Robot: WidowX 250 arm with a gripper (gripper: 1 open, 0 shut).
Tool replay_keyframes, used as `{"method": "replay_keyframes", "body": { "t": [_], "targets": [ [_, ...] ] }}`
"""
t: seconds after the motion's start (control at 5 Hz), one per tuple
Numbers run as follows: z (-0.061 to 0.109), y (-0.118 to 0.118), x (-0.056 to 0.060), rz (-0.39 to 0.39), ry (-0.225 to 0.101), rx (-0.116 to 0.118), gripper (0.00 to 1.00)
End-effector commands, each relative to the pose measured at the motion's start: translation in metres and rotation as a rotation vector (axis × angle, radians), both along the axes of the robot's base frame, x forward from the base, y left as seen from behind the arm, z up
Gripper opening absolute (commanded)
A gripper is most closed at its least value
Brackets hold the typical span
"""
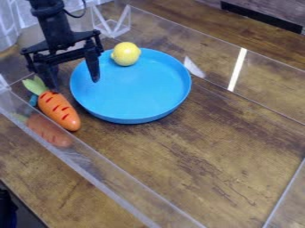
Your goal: Move the carrot to the right side
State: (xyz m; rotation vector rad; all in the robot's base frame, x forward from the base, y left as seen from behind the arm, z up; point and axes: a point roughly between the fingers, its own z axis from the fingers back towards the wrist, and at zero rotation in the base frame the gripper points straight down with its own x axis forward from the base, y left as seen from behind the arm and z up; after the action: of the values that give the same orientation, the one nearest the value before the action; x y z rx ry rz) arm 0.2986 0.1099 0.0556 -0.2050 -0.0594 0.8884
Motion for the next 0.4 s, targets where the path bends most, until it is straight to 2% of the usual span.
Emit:
{"method": "replay_keyframes", "body": {
  "t": [0.0, 0.2],
  "targets": [
    [0.0101, 0.0134, 0.0012, 0.059, -0.053, 0.02, 1.0],
    [0.0017, 0.0178, -0.0028, 0.069, -0.059, 0.038, 1.0]
  ]
}}
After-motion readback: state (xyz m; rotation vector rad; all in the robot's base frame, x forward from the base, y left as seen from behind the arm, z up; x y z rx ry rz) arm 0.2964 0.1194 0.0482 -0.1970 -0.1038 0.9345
